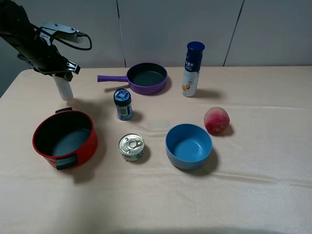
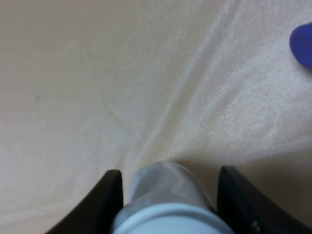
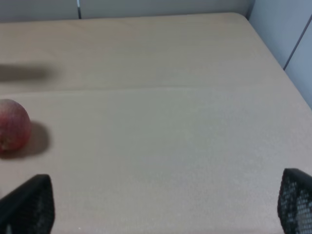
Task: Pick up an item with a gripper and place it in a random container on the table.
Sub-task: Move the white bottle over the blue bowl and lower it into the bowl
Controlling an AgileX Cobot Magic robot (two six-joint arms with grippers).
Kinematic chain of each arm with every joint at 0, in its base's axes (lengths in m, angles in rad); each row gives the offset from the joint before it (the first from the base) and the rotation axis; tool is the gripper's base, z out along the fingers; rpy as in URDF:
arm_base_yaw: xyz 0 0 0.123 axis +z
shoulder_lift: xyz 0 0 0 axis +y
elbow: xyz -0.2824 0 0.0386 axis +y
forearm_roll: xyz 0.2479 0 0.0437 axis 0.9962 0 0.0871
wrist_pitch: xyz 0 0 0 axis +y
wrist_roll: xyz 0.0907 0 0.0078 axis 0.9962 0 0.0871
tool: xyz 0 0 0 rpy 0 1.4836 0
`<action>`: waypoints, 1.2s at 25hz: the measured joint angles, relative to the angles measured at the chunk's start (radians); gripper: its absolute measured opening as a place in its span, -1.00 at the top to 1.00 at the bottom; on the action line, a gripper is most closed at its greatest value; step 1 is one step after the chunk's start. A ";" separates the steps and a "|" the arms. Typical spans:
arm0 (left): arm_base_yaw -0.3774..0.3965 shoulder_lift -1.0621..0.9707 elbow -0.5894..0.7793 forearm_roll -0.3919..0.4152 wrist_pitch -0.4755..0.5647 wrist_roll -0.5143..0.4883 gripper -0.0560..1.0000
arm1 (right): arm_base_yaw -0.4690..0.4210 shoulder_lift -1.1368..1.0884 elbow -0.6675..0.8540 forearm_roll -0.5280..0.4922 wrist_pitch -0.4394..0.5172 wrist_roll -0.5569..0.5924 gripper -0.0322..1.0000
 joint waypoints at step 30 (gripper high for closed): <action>-0.311 -0.185 -0.071 -0.100 0.163 0.000 0.04 | 0.000 0.000 0.000 0.000 0.000 0.000 -0.41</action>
